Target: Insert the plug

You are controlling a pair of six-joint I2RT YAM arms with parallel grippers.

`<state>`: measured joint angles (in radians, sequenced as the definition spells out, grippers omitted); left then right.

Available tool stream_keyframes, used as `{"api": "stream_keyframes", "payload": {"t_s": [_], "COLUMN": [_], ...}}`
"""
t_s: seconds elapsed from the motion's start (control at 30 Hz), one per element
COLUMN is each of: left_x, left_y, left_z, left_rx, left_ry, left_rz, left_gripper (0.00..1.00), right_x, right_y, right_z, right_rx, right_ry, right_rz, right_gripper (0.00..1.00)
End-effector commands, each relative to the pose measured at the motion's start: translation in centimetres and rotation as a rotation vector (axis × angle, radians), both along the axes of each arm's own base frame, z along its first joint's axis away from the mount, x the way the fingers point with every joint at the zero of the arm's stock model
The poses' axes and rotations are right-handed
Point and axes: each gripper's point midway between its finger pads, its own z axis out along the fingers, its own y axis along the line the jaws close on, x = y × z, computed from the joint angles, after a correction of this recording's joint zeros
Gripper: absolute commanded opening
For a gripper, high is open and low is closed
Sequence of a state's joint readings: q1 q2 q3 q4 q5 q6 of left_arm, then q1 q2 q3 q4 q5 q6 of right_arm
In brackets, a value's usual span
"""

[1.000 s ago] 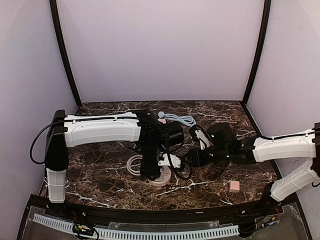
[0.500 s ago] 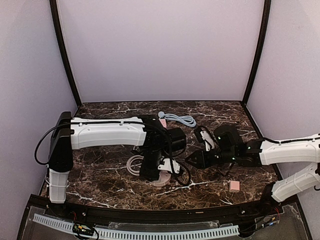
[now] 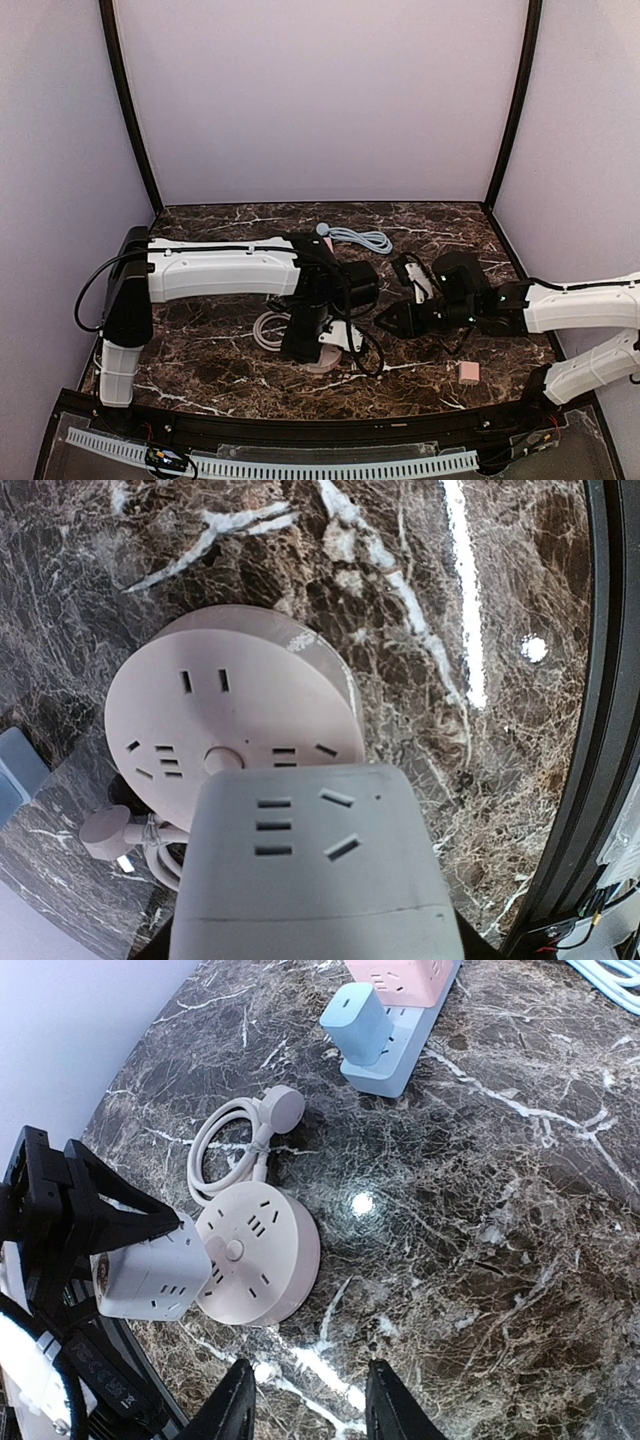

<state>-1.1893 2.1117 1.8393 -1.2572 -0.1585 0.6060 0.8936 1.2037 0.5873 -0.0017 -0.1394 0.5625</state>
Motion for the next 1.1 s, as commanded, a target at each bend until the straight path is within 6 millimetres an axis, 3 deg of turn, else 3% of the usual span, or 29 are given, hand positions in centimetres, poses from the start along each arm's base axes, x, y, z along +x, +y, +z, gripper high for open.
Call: {"api": "stream_keyframes", "payload": {"t_s": [0.0,0.3,0.73,1.07], "left_x": [-0.3,0.5,0.9,0.0], "left_y": [-0.3,-0.5,-0.7,-0.5], "left_z": [-0.6,-0.1,0.9,0.6], "left_rx": [0.026,0.036,0.055,0.064], "left_ry": [0.009,-0.045,-0.111,-0.070], "left_rz": [-0.026,-0.035,-0.051,-0.039], "left_gripper": [0.01,0.01,0.01,0.01], "right_x": [0.1,0.0,-0.1,-0.1], "right_y": [-0.6,-1.4,-1.7,-1.6], "right_z": [0.2,0.2,0.1,-0.1], "right_rx": [0.010,0.004,0.002,-0.002], "right_ry": [-0.009,-0.006,-0.009,-0.005], "right_rz": [-0.023,-0.047,-0.050,-0.048], "right_gripper": [0.38,0.51,0.51,0.51]}}
